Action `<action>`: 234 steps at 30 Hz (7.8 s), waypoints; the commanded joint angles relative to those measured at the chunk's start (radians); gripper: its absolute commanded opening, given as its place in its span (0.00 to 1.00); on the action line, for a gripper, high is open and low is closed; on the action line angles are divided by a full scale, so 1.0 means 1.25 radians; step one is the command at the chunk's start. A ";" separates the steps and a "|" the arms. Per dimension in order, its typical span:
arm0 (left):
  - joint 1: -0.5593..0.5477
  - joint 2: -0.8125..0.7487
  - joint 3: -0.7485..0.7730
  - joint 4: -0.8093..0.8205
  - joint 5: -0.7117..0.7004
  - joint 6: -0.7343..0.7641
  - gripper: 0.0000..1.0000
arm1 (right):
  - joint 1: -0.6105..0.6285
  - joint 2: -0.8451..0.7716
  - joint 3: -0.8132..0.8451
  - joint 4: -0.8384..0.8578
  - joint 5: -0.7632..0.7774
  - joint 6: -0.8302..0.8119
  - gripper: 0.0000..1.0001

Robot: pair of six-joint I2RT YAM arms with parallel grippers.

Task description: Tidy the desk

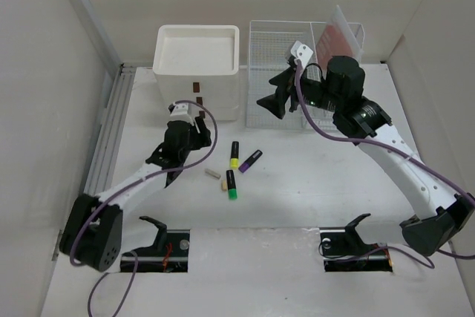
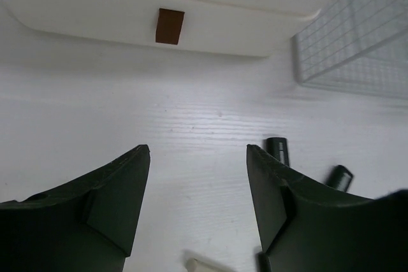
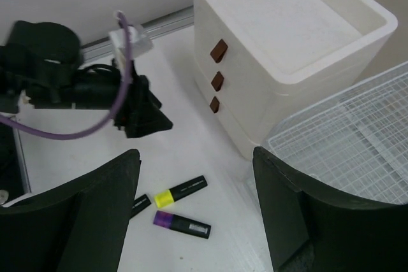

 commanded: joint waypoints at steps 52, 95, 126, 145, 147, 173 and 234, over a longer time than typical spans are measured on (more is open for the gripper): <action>0.208 0.439 0.106 0.459 0.340 -0.101 0.44 | -0.005 0.007 -0.012 0.049 -0.123 0.020 0.77; 0.168 0.495 0.120 0.486 0.189 -0.132 0.40 | -0.005 0.000 -0.012 0.049 -0.183 0.020 0.77; 0.161 0.539 0.168 0.493 0.187 -0.125 0.37 | -0.005 0.000 -0.012 0.049 -0.190 0.020 0.77; 0.154 0.561 0.209 0.432 0.163 -0.117 0.24 | -0.005 0.000 -0.012 0.049 -0.205 0.020 0.77; 0.154 0.561 0.209 0.432 0.163 -0.117 0.23 | -0.005 0.000 -0.012 0.049 -0.205 0.020 0.77; 0.128 0.469 0.122 0.428 0.139 -0.147 0.00 | -0.005 0.007 -0.019 0.056 -0.219 0.020 0.77; -0.064 -0.555 -0.100 -0.095 -0.052 -0.209 1.00 | 0.047 0.143 -0.037 -0.032 -0.088 -0.241 0.64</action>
